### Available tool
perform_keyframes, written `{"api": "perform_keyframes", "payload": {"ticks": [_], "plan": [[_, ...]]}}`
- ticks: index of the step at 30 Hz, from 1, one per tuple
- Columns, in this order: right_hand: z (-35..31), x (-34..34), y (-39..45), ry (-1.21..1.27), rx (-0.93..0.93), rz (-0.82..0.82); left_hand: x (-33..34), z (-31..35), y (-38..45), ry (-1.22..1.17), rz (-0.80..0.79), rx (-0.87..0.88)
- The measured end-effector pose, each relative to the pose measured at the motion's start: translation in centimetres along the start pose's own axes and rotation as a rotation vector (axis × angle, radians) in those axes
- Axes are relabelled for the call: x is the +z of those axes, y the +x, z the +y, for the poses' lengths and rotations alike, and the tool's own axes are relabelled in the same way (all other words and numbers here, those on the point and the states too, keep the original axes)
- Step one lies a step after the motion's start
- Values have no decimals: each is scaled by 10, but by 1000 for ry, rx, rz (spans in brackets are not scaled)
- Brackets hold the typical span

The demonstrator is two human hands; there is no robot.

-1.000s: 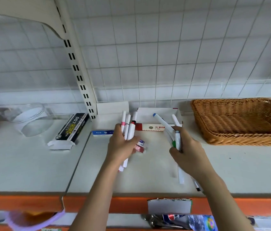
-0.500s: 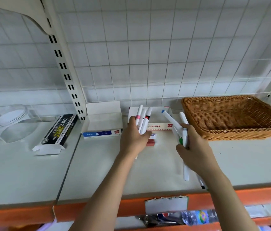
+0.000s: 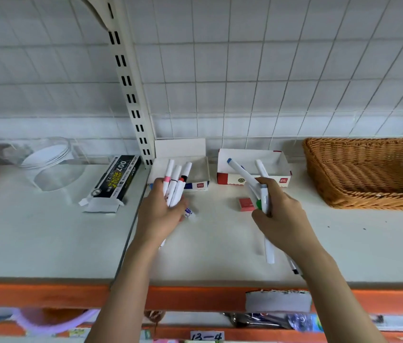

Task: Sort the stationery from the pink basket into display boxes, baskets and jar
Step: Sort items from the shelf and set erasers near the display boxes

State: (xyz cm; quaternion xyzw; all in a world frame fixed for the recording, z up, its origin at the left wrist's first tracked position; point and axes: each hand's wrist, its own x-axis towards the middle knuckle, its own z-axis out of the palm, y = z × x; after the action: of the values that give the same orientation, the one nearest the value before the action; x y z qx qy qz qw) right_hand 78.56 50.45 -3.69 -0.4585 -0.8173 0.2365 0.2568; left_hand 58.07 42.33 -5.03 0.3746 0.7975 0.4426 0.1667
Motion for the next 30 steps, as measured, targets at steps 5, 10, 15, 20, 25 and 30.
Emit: {"api": "perform_keyframes", "payload": {"ticks": [5,10,15,20,25,30], "plan": [[-5,7,-1,11,6,-2,-5,7,-3,91,-8,46],[4,-8,-10,166,45,-7,6,21,-22,-124,-104,-21],[32,-48,-17,285,25,92,39,52,-36,-108,-181,63],[78,-108,-24,340,-39,128,89,103,-58,-136,-180,140],[148,-189,-33,385,-83,129,171,168,-97,-203,-156,194],[223,-248,-43,325,-17,183,258,217,-143,-165,-260,192]]}}
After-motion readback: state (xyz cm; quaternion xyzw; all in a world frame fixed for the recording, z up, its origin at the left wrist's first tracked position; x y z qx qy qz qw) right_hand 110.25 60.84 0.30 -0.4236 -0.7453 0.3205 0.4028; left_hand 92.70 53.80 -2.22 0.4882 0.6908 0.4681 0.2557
